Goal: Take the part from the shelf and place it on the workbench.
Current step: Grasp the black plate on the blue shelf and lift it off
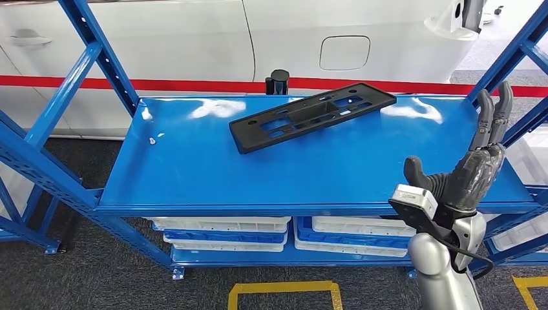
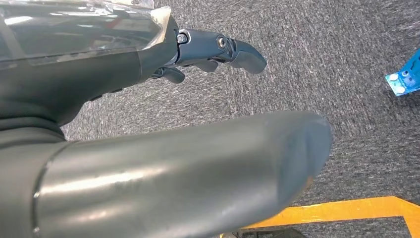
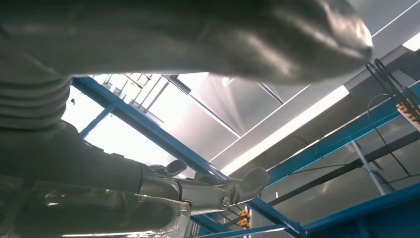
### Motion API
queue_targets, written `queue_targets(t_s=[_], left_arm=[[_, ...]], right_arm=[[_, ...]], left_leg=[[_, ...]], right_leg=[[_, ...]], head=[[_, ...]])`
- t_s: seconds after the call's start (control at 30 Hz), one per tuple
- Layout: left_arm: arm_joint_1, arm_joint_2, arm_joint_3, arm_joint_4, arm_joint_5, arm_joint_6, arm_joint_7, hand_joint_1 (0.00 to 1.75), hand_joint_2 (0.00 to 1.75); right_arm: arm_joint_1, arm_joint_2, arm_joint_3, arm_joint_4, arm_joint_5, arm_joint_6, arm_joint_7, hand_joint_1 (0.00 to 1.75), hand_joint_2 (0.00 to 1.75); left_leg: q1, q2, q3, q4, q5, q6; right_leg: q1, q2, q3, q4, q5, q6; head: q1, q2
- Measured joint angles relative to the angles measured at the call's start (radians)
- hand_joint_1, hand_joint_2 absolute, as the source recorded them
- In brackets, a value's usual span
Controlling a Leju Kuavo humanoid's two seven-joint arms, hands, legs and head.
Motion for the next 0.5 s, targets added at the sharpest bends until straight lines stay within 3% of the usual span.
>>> queue_targets(t_s=[0.07, 0.17, 0.2, 0.23, 0.27, 0.33, 0.37, 0.4, 0.5], left_arm=[[0.000, -0.001, 0.002, 0.002, 0.000, 0.000, -0.006, 0.00, 0.00], [-0.001, -0.002, 0.007, 0.007, 0.000, 0.000, -0.013, 0.00, 0.00], [-0.001, -0.003, 0.009, 0.009, 0.000, 0.000, -0.015, 0.00, 0.00], [0.000, -0.003, 0.010, 0.011, 0.000, 0.000, -0.016, 0.00, 0.00], [0.000, -0.003, 0.012, 0.013, 0.000, 0.000, -0.018, 0.00, 0.00], [0.000, -0.004, 0.013, 0.015, 0.000, 0.000, -0.020, 0.00, 0.00], [0.000, -0.004, 0.014, 0.016, -0.001, 0.000, -0.022, 0.00, 0.00], [-0.001, -0.003, 0.015, 0.017, -0.001, 0.001, -0.023, 0.00, 0.00], [-0.001, -0.003, 0.017, 0.021, -0.002, 0.003, -0.027, 0.00, 0.00]], right_arm=[[-0.001, -0.006, -0.001, 0.000, -0.009, 0.003, -0.004, 0.00, 0.00], [0.000, -0.017, -0.003, 0.002, -0.020, 0.003, -0.011, 0.00, 0.00], [0.002, -0.020, -0.004, 0.004, -0.022, 0.003, -0.012, 0.00, 0.00], [0.004, -0.022, -0.004, 0.005, -0.024, 0.003, -0.014, 0.00, 0.00], [0.005, -0.023, -0.004, 0.006, -0.025, 0.003, -0.014, 0.00, 0.00], [0.005, -0.026, -0.004, 0.007, -0.026, 0.003, -0.015, 0.00, 0.00], [0.005, -0.027, -0.004, 0.008, -0.027, 0.003, -0.016, 0.00, 0.00], [0.006, -0.027, -0.005, 0.008, -0.027, 0.003, -0.016, 0.00, 0.00], [0.010, -0.027, -0.005, 0.009, -0.027, 0.001, -0.016, 0.00, 0.00]], left_leg=[[0.006, 0.002, 0.008, -0.013, 0.006, 0.010], [0.010, 0.004, 0.011, -0.017, 0.008, 0.016], [0.010, 0.004, 0.011, -0.017, 0.007, 0.015], [0.011, 0.003, 0.012, -0.016, 0.005, 0.013], [0.013, 0.002, 0.013, -0.015, 0.004, 0.010], [0.017, 0.001, 0.017, -0.009, -0.004, -0.001], [0.017, 0.000, 0.017, -0.005, -0.009, -0.009], [0.015, -0.001, 0.017, -0.001, -0.012, -0.016], [0.018, 0.000, 0.019, 0.000, -0.016, -0.030]], right_leg=[[0.000, 0.000, -0.019, 0.041, -0.022, -0.001], [0.000, 0.000, -0.116, 0.229, -0.096, -0.010], [-0.001, 0.000, -0.142, 0.276, -0.108, -0.007], [-0.002, 0.000, -0.151, 0.289, -0.106, -0.001], [-0.004, 0.000, -0.139, 0.259, -0.087, 0.008], [-0.009, -0.001, -0.074, 0.122, -0.031, 0.027], [-0.009, 0.000, -0.044, 0.062, -0.010, 0.028], [-0.008, 0.002, -0.025, 0.027, 0.000, 0.024], [-0.004, 0.007, -0.017, 0.017, 0.003, -0.003]], head=[[0.002, 0.000], [0.005, 0.000], [0.005, 0.000], [0.005, 0.000], [0.005, 0.000], [0.007, 0.000], [0.007, 0.000], [0.007, 0.000], [0.004, 0.000]])
